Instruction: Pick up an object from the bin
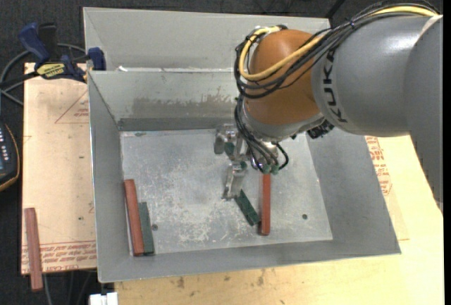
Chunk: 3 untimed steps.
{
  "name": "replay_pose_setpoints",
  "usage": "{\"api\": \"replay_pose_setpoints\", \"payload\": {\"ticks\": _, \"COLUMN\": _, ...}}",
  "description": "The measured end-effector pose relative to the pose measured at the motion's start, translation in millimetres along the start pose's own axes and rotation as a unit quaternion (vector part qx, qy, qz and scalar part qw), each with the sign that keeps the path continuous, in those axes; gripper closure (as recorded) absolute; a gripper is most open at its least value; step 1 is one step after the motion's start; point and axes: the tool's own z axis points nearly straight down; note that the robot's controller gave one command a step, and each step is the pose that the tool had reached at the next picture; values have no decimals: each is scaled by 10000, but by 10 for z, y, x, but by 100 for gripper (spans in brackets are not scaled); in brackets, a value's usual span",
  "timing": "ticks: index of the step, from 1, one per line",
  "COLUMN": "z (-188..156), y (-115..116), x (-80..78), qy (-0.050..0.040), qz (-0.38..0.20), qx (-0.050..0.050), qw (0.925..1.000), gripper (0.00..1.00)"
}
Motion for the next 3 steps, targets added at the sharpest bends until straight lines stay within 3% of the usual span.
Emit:
{"api": "replay_pose_setpoints", "payload": {"ticks": 1, "z": 811, "y": -798, "x": -93, "qy": 21, "qz": -718, "qx": 14, "qw": 9974, "gripper": 0}}
{"api": "replay_pose_setpoints", "payload": {"ticks": 2, "z": 912, "y": -421, "x": -638, "qy": -39, "qz": -1164, "qx": 6, "qw": 9932, "gripper": 0}}
{"api": "replay_pose_setpoints", "payload": {"ticks": 3, "z": 529, "y": -616, "x": -155, "qy": -7, "qz": -558, "qx": 5, "qw": 9984, "gripper": 0}}
